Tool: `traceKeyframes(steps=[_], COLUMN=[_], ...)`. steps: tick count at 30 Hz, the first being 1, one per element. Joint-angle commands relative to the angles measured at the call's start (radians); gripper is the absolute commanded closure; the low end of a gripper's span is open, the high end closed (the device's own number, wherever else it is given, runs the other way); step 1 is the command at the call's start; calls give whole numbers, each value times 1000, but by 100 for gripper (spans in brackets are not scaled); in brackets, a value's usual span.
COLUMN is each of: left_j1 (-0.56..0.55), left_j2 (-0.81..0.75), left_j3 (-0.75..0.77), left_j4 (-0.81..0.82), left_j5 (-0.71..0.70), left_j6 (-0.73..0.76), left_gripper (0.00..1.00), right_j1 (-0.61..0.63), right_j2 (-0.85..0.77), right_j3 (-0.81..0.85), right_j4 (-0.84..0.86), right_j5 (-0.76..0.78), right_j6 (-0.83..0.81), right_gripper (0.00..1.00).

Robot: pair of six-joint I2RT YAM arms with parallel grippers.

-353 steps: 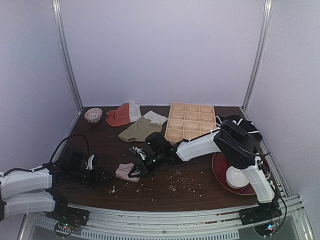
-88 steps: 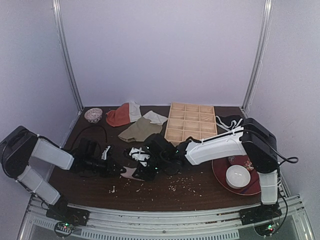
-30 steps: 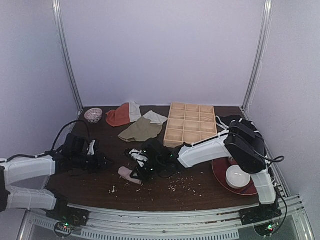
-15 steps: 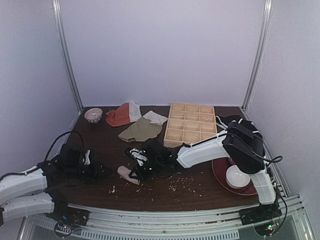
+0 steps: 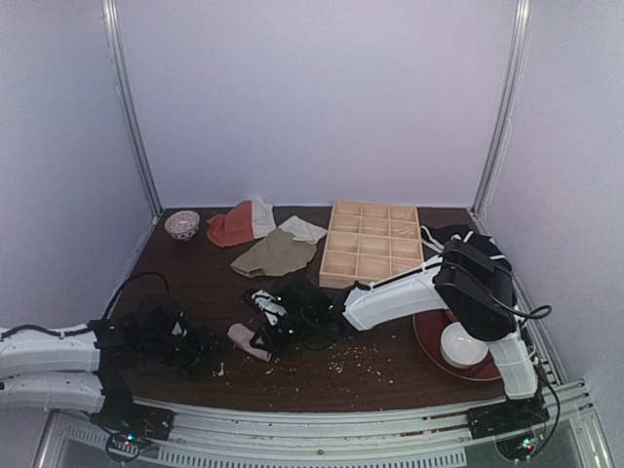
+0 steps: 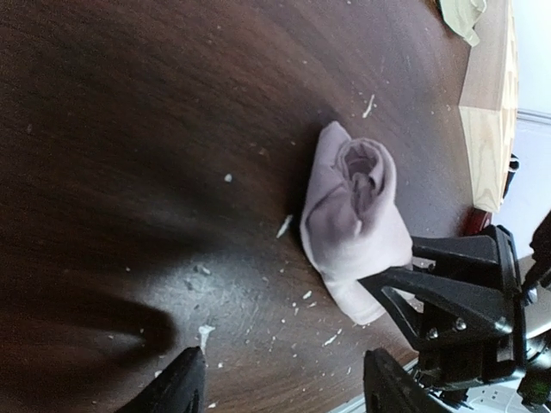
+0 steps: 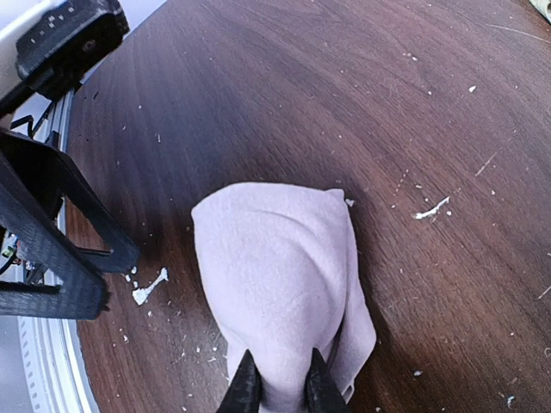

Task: Roll the underwear
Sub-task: Roll the underwear at the center of the board, then pick up the underwear from the center of the board.

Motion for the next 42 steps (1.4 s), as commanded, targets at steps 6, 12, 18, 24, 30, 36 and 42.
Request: traceKeyframes(steps=[6, 12, 18, 24, 30, 36, 42], left_j1=[-26, -32, -38, -45, -53, -57, -57], left_j2=[167, 246, 297, 335, 363, 390, 463], left_j3=[-10, -2, -3, 2, 1, 14, 21], left_j4=[266, 337, 368, 371, 360, 376, 444], left_j5=[-75, -104, -107, -116, -124, -144, -129], left_j6=[-103, -164, -245, -331, -400, -408, -416], left_gripper=[27, 27, 28, 32, 34, 34, 36], right_j1=[16, 18, 21, 22, 24, 26, 29], right_j2=[25, 26, 26, 35, 40, 43, 43], right_j3=[-14, -13, -13, -1, 2, 5, 9], right_j4=[-101, -102, -100, -96, -93, -84, -81], right_j5=[50, 56, 67, 71, 70, 58, 46], right_j6=[17, 17, 20, 28, 30, 30, 32], right_gripper=[100, 100, 100, 100, 100, 100, 100])
